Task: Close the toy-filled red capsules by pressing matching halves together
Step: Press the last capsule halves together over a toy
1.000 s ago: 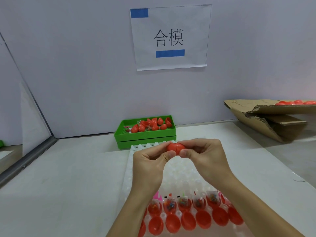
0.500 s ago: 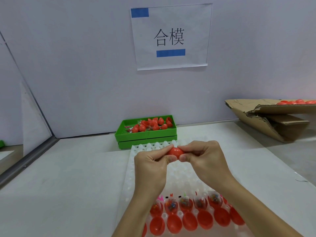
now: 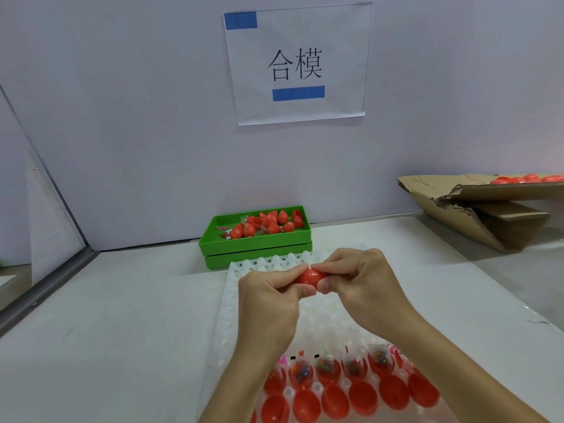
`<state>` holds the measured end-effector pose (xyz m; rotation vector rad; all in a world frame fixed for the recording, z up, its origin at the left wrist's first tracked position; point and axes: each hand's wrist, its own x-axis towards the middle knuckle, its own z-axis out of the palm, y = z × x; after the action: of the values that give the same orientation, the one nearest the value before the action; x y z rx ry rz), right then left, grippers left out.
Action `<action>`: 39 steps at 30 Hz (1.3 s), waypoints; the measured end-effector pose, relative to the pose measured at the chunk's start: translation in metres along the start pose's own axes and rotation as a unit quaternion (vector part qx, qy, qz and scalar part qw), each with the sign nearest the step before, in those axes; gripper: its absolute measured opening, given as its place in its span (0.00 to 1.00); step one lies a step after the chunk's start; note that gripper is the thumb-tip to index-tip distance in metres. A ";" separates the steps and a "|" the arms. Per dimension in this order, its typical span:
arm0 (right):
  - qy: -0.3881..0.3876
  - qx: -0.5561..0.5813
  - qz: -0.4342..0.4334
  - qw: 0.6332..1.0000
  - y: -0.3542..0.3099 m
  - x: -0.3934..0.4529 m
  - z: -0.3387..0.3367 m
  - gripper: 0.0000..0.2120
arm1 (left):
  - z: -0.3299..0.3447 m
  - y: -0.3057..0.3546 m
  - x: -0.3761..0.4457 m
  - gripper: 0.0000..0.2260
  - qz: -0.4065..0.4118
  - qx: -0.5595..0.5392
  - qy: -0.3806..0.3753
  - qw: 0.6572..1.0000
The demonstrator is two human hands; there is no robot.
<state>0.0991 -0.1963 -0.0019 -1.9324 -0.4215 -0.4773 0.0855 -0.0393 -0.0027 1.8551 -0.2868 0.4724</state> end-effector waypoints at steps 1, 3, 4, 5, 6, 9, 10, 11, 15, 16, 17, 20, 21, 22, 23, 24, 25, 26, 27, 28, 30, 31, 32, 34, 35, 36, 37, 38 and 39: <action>-0.009 -0.005 0.000 1.000 -0.001 0.000 -0.001 0.14 | -0.001 0.000 0.002 0.15 -0.009 -0.011 -0.009 1.000; -0.026 -0.008 -0.005 1.000 -0.004 0.000 -0.001 0.13 | -0.007 0.000 0.005 0.14 -0.028 -0.039 -0.017 0.999; -0.029 -0.011 -0.010 0.999 -0.005 0.000 -0.001 0.12 | -0.010 0.000 0.006 0.13 -0.037 -0.059 -0.017 0.997; -0.032 -0.018 -0.016 0.999 -0.007 0.000 0.000 0.12 | -0.011 -0.001 0.007 0.13 -0.048 -0.083 -0.019 0.995; -0.035 -0.025 -0.019 0.999 -0.008 -0.001 0.000 0.12 | -0.013 -0.001 0.007 0.12 -0.059 -0.105 -0.025 0.992; -0.048 -0.022 -0.009 0.999 -0.007 -0.003 -0.001 0.14 | -0.015 -0.001 0.007 0.11 -0.082 -0.140 -0.050 0.985; -0.052 -0.020 -0.002 0.998 -0.006 -0.004 0.000 0.15 | -0.015 -0.001 0.008 0.12 -0.086 -0.143 -0.057 0.984; -0.049 -0.018 0.003 0.999 -0.006 -0.004 0.000 0.16 | -0.015 -0.001 0.008 0.12 -0.087 -0.140 -0.063 0.984; -0.021 0.042 0.041 0.998 -0.007 -0.003 -0.002 0.18 | -0.018 -0.001 0.008 0.14 -0.074 -0.104 -0.083 0.988; -0.025 0.055 0.046 0.997 -0.007 -0.002 -0.005 0.17 | -0.020 -0.001 0.008 0.14 -0.072 -0.099 -0.092 0.988; -0.038 0.068 0.050 0.996 -0.007 -0.002 -0.007 0.18 | -0.022 0.000 0.008 0.16 -0.069 -0.091 -0.108 0.988; -0.081 0.097 0.070 0.990 -0.008 -0.001 -0.014 0.19 | -0.029 0.003 0.008 0.21 -0.060 -0.075 -0.176 0.980; -0.088 0.103 0.078 0.988 -0.007 -0.001 -0.015 0.17 | -0.031 0.003 0.008 0.22 -0.058 -0.070 -0.192 0.977; -0.090 0.114 0.087 0.986 -0.007 -0.001 -0.015 0.15 | -0.032 0.003 0.009 0.23 -0.055 -0.064 -0.201 0.976; -0.084 0.129 0.095 0.984 -0.007 -0.001 -0.015 0.14 | -0.032 0.003 0.009 0.22 -0.054 -0.058 -0.204 0.976; -0.073 0.141 0.099 0.982 -0.006 -0.001 -0.015 0.12 | -0.031 0.003 0.008 0.22 -0.053 -0.056 -0.207 0.975; -0.062 0.153 0.100 0.981 -0.006 -0.001 -0.014 0.11 | -0.030 0.002 0.007 0.22 -0.052 -0.058 -0.212 0.974; -0.051 0.165 0.100 0.980 -0.006 0.000 -0.013 0.12 | -0.029 0.002 0.007 0.23 -0.051 -0.060 -0.218 0.973; -0.042 0.178 0.102 0.978 -0.006 -0.001 -0.012 0.12 | -0.027 0.002 0.006 0.23 -0.048 -0.060 -0.222 0.972; -0.038 0.190 0.106 0.975 -0.006 -0.001 -0.011 0.12 | -0.025 0.001 0.005 0.23 -0.043 -0.055 -0.222 0.972; -0.042 0.202 0.109 0.972 -0.007 -0.002 -0.009 0.13 | -0.022 0.000 0.005 0.25 -0.030 -0.037 -0.204 0.978; -0.042 0.205 0.109 0.972 -0.007 -0.003 -0.007 0.14 | -0.021 -0.001 0.005 0.26 -0.022 -0.025 -0.189 0.981; -0.037 0.207 0.110 0.971 -0.007 -0.003 -0.006 0.13 | -0.020 -0.001 0.005 0.27 -0.011 -0.014 -0.174 0.984; -0.015 0.205 0.116 0.972 -0.006 -0.003 -0.003 0.10 | -0.018 -0.002 0.005 0.26 0.009 -0.005 -0.143 0.990; -0.006 0.204 0.121 0.971 -0.006 -0.003 -0.002 0.08 | -0.017 -0.002 0.004 0.25 0.017 -0.006 -0.121 0.992; -0.003 0.206 0.126 0.970 -0.006 -0.004 -0.001 0.07 | -0.016 -0.002 0.003 0.24 0.031 -0.003 -0.097 0.995; -0.006 0.208 0.128 0.970 -0.005 -0.004 0.001 0.06 | -0.015 -0.002 0.003 0.22 0.050 0.005 -0.074 0.996; -0.015 0.211 0.128 0.969 -0.006 -0.005 0.003 0.05 | -0.014 -0.002 0.002 0.21 0.072 0.019 -0.057 0.996; -0.028 0.217 0.126 0.968 -0.006 -0.006 0.005 0.05 | -0.014 -0.002 0.002 0.21 0.093 0.029 -0.045 0.994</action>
<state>0.0920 -0.1903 -0.0018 -1.5470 -0.2820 -0.1469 0.0859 -0.0253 0.0000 1.9189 -0.5138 0.5300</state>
